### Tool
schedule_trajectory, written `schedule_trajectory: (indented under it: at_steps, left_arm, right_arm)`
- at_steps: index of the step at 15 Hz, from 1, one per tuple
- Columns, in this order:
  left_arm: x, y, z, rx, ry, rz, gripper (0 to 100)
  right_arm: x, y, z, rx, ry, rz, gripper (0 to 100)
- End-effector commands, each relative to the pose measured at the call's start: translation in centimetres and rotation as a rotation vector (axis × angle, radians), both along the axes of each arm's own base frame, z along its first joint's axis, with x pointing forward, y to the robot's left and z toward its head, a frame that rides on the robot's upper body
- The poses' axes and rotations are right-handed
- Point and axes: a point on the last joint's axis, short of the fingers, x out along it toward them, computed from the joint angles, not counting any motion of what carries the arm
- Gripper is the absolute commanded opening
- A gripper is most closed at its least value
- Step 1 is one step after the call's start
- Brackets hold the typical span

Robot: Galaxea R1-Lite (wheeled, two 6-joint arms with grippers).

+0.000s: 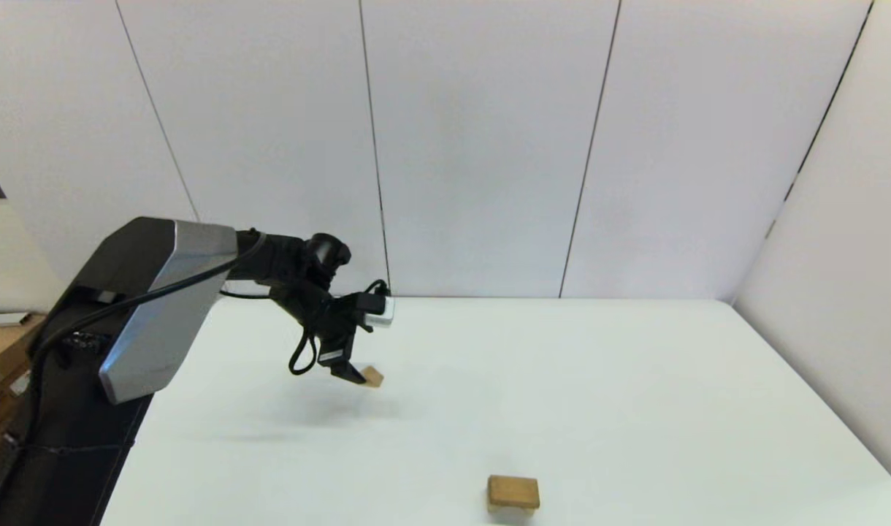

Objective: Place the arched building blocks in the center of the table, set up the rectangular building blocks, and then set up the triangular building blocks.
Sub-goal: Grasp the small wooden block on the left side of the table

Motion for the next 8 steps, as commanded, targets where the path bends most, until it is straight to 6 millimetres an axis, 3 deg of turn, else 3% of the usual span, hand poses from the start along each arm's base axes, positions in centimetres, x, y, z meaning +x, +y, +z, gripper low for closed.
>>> schedule_trajectory:
  at_steps: [1, 8]
  left_arm:
    - [0.2, 0.0, -2.1, 0.013, 0.044, -0.007, 100]
    - [0.2, -0.2, -3.4, 0.02, 0.072, -0.009, 100]
  right_arm:
    - [0.0, 0.0, 0.0, -0.001, 0.002, 0.001, 100]
    - [0.0, 0.0, 0.0, -0.001, 0.0, 0.001, 100]
